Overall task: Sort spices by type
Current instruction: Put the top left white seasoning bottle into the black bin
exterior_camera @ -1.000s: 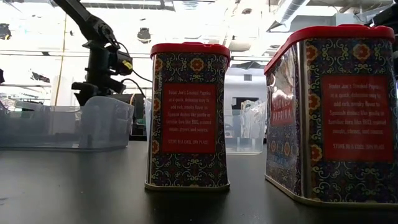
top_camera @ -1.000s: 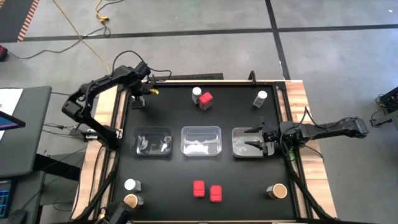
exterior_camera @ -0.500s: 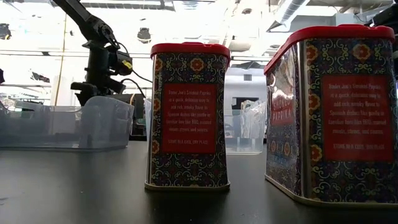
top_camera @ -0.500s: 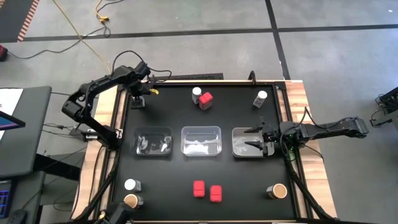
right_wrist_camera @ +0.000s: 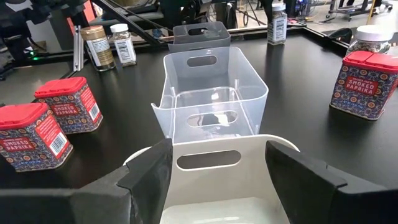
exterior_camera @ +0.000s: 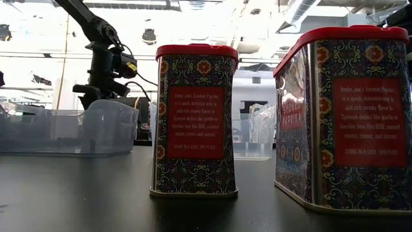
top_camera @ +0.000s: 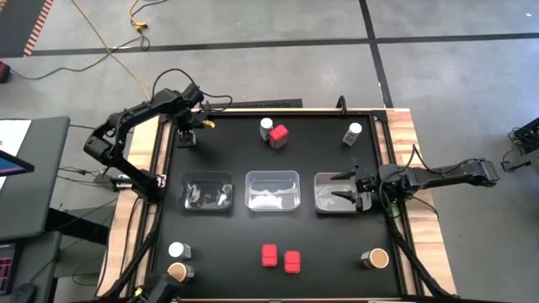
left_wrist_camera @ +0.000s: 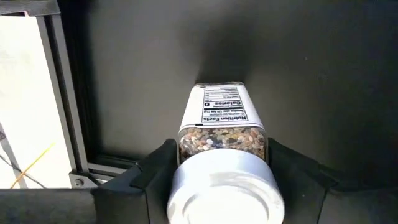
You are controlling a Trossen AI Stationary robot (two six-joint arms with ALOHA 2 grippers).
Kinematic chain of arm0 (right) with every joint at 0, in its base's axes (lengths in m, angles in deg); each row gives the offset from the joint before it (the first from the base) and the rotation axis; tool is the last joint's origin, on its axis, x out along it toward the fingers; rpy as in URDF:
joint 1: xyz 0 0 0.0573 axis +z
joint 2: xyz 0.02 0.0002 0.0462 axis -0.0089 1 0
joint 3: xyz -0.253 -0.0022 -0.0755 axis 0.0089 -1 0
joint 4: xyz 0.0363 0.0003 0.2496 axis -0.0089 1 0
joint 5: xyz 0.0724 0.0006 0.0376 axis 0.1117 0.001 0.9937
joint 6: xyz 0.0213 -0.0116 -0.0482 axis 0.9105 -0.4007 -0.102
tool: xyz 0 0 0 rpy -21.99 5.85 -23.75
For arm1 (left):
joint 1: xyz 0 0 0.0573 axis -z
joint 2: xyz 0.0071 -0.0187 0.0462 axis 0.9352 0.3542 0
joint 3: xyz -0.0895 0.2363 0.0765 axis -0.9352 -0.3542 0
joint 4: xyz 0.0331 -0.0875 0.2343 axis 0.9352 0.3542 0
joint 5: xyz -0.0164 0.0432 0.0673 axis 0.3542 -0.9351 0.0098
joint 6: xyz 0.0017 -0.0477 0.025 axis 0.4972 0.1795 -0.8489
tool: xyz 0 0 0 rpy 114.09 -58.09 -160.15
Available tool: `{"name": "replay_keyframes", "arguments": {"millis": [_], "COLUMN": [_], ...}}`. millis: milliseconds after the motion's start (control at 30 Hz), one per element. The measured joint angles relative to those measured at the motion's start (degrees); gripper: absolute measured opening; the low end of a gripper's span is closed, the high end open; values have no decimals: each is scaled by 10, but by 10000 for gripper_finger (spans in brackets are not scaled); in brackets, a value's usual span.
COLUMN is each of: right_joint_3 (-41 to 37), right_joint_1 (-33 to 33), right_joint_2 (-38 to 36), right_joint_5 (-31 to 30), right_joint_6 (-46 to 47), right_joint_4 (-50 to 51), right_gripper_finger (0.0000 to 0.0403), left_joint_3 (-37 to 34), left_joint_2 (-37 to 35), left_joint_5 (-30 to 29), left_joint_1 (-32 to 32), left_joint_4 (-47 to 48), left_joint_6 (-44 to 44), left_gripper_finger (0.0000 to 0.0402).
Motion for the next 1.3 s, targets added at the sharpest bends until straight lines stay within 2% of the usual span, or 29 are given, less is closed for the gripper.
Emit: {"name": "replay_keyframes", "arguments": {"millis": [400,567,700,833,967,1200,1300], "right_joint_3": [0,0,0,0,0,0,0], "right_joint_1": [0,0,0,0,0,0,0], "right_joint_2": [0,0,0,0,0,0,0], "right_joint_5": [0,0,0,0,0,0,0], "right_joint_6": [0,0,0,0,0,0,0], "right_joint_4": [0,0,0,0,0,0,0], "right_gripper_finger": [286,286,286,286,286,286,286], "left_joint_3": [11,41,77,111,132,150,156], "left_joint_2": [-3,-40,-82,-126,-165,-187,-179], "left_joint_5": [-14,-27,-24,-6,5,19,18], "left_joint_1": [7,21,54,115,205,384,452], "left_joint_4": [22,59,135,219,275,290,289], "left_joint_6": [12,36,83,167,256,428,469], "left_gripper_finger": [209,208,208,208,208,208,208]}}
